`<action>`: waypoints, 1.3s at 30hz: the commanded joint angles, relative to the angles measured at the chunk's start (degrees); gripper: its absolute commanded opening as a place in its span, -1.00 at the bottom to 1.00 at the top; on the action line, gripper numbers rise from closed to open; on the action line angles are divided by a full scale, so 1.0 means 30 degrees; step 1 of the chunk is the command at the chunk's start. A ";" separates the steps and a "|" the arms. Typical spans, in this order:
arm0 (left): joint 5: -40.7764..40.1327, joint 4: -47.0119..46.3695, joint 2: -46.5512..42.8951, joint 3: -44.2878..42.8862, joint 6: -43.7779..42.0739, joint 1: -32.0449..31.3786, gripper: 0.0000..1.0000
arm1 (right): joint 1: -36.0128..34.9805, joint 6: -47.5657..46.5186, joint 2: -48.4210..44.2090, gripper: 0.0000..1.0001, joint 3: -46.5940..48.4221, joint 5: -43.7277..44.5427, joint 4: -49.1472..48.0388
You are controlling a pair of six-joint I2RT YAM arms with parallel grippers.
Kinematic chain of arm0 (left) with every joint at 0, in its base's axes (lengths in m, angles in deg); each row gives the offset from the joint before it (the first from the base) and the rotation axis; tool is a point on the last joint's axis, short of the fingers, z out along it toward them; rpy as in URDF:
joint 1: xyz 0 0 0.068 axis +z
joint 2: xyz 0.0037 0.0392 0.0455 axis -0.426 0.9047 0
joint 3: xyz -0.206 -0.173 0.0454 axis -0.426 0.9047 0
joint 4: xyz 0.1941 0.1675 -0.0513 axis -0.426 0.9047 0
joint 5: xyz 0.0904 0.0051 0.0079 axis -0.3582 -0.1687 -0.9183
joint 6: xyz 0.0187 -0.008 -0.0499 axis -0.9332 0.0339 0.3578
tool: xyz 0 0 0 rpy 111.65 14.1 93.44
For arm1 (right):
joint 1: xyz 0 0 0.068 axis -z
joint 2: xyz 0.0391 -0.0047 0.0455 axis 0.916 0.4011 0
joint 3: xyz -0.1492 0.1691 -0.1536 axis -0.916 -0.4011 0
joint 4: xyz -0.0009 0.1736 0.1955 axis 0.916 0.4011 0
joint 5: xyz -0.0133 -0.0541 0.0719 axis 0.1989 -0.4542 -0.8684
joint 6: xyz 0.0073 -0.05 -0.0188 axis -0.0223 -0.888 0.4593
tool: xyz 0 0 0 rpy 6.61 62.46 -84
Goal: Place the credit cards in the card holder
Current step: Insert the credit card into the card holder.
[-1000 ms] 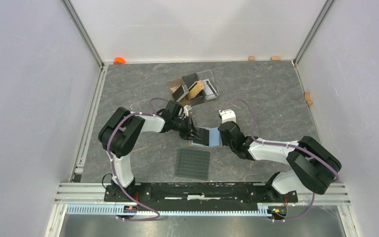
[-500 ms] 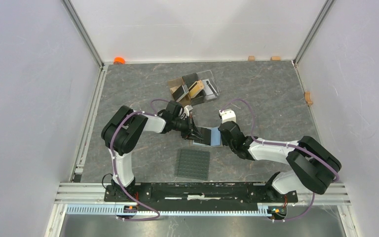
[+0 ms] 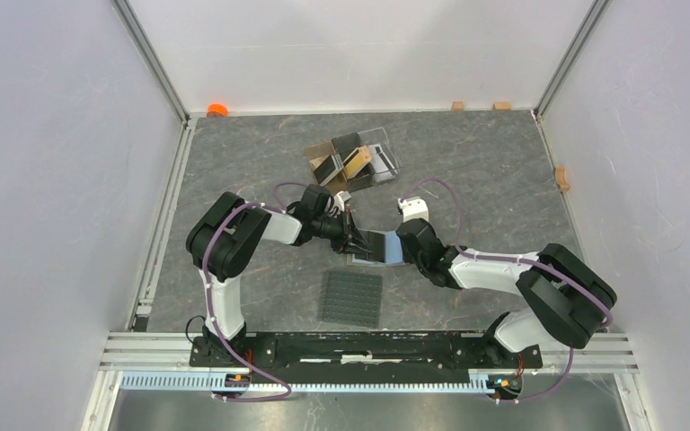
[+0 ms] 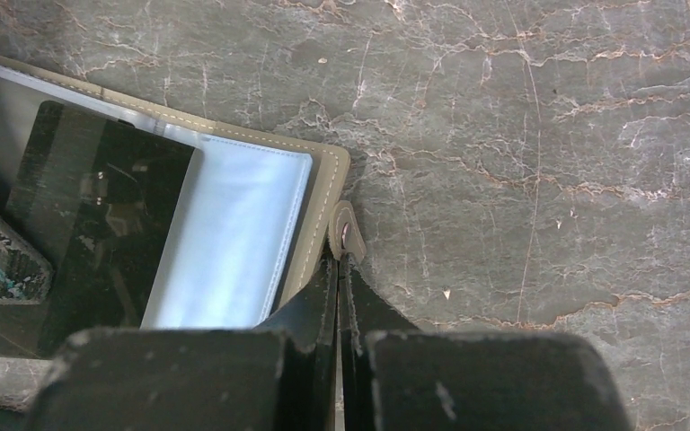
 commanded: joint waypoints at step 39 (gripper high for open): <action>-0.0661 0.1584 0.0834 -0.0127 -0.0675 -0.0051 -0.96 | 0.7550 0.6362 -0.0101 -0.32 -0.5811 -1.8323 -1.0614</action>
